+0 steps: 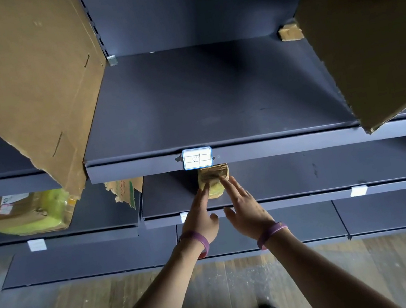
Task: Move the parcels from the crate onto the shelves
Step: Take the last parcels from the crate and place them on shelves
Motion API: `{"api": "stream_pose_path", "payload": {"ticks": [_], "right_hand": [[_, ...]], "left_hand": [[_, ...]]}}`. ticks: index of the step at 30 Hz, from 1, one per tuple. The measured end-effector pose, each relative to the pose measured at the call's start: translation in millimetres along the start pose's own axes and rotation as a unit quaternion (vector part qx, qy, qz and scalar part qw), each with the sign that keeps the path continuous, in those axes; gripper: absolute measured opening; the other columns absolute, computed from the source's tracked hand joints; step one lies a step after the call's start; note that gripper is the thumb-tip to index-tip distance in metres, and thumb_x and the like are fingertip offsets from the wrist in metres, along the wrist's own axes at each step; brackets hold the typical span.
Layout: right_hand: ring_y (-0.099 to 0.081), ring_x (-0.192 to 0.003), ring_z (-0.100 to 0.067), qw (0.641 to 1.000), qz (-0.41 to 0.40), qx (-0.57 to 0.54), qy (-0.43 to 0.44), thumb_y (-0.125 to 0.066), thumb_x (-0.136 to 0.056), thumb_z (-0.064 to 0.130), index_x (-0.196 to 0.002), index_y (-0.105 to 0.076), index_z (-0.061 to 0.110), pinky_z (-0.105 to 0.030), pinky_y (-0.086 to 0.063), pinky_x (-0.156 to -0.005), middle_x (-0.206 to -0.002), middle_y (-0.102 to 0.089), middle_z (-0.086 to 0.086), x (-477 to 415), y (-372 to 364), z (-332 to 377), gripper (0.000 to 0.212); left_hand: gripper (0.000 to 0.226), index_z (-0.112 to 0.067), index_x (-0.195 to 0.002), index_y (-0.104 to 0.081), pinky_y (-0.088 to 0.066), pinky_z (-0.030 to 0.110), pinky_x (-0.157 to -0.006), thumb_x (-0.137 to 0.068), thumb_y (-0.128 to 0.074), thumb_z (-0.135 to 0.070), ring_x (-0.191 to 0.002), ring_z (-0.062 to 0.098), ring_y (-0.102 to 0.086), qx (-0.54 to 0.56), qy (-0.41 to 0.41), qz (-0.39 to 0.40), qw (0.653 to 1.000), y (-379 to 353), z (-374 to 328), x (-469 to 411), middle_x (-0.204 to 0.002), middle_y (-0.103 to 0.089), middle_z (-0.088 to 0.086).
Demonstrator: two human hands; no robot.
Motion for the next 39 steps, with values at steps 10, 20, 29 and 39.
{"api": "stream_pose_path", "payload": {"ticks": [10,20,29,39], "right_hand": [[-0.009,-0.150,-0.025,0.999,-0.009,0.020,-0.032,-0.049,-0.099,0.024,-0.155,-0.008,0.024,-0.035,-0.015,-0.119,-0.162,-0.012,-0.007,63.0,38.6,34.2,0.069],[-0.018,-0.148,-0.022,0.994,-0.089,-0.031,0.054,-0.059,-0.094,0.038,-0.153,-0.022,0.019,-0.029,-0.019,-0.116,-0.158,-0.028,-0.005,157.5,108.3,104.8,0.072],[-0.014,-0.149,-0.020,0.988,-0.118,-0.039,0.095,-0.056,-0.095,0.040,-0.154,-0.018,0.020,-0.034,-0.019,-0.119,-0.160,-0.022,-0.003,259.8,128.0,115.6,0.072],[-0.020,-0.147,-0.021,0.975,-0.146,-0.018,0.167,-0.060,-0.094,0.033,-0.152,-0.024,0.014,-0.031,-0.020,-0.119,-0.159,-0.025,-0.003,307.4,131.9,199.2,0.071]], "left_hand": [[0.068,-0.027,-0.150,-0.018,-0.029,0.024,-0.107,-0.094,-0.051,-0.008,-0.140,0.016,-0.030,0.020,-0.018,-0.004,1.000,32.0,-41.6,62.4,-0.156,-0.023,-0.003],[0.051,-0.020,-0.139,-0.045,-0.036,0.027,-0.104,-0.090,-0.058,-0.018,-0.129,0.019,-0.044,0.001,-0.114,-0.135,0.984,94.2,-127.5,171.8,-0.140,-0.049,-0.002],[0.054,-0.022,-0.143,-0.036,-0.028,0.027,-0.109,-0.093,-0.054,-0.021,-0.135,0.016,-0.035,-0.035,-0.122,-0.156,0.979,83.6,-148.5,276.2,-0.146,-0.040,-0.003],[0.053,-0.024,-0.142,-0.038,-0.029,0.024,-0.107,-0.092,-0.055,-0.022,-0.134,0.012,-0.035,-0.021,-0.148,-0.234,0.961,149.7,-151.9,370.1,-0.146,-0.040,-0.006]]}}
Point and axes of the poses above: each hand's wrist, its own x-axis away from the middle knuckle, its own y-axis out of the back of the hand, z = x × y, the point moved 9 cm from there along -x, towards the middle knuckle
